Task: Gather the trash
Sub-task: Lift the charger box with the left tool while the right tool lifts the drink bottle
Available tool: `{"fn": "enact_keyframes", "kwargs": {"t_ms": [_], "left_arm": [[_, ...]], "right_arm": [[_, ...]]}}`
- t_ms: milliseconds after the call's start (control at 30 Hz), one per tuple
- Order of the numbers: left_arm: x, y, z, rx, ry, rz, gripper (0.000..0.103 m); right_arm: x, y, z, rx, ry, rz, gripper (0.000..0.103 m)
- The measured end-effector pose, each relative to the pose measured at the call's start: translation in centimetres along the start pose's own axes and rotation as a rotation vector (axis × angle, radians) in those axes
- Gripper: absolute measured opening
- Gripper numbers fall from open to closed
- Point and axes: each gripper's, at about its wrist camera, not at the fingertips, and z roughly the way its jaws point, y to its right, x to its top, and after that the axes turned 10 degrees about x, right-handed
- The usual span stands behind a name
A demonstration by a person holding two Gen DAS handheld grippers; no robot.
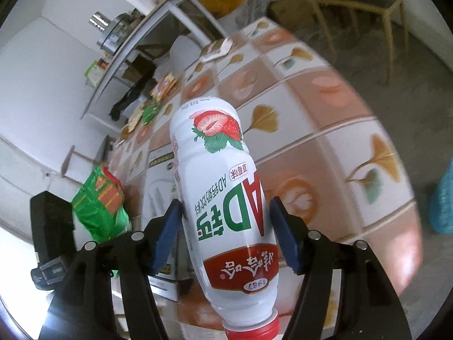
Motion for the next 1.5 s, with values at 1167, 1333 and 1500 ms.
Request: {"fn": "enact_keyframes", "kwargs": {"t_ms": [1167,1333,1500], "left_arm": [[-3.6,3.2,0.2,0.149,0.07,0.166,0.09],[-2.9,3.3,0.9,0.173,0.065,0.147,0.09],[-3.1,4.1,1.2,0.198,0.08,0.185,0.091]], "right_arm": [[-3.3,2.8,-3.9,-0.059,-0.02,0.078,0.062],[-3.2,2.5,-3.2,-0.077,-0.045,0.059,0.063],[-3.1,1.6,-2.3,-0.139,-0.081,-0.005,0.065]]}}
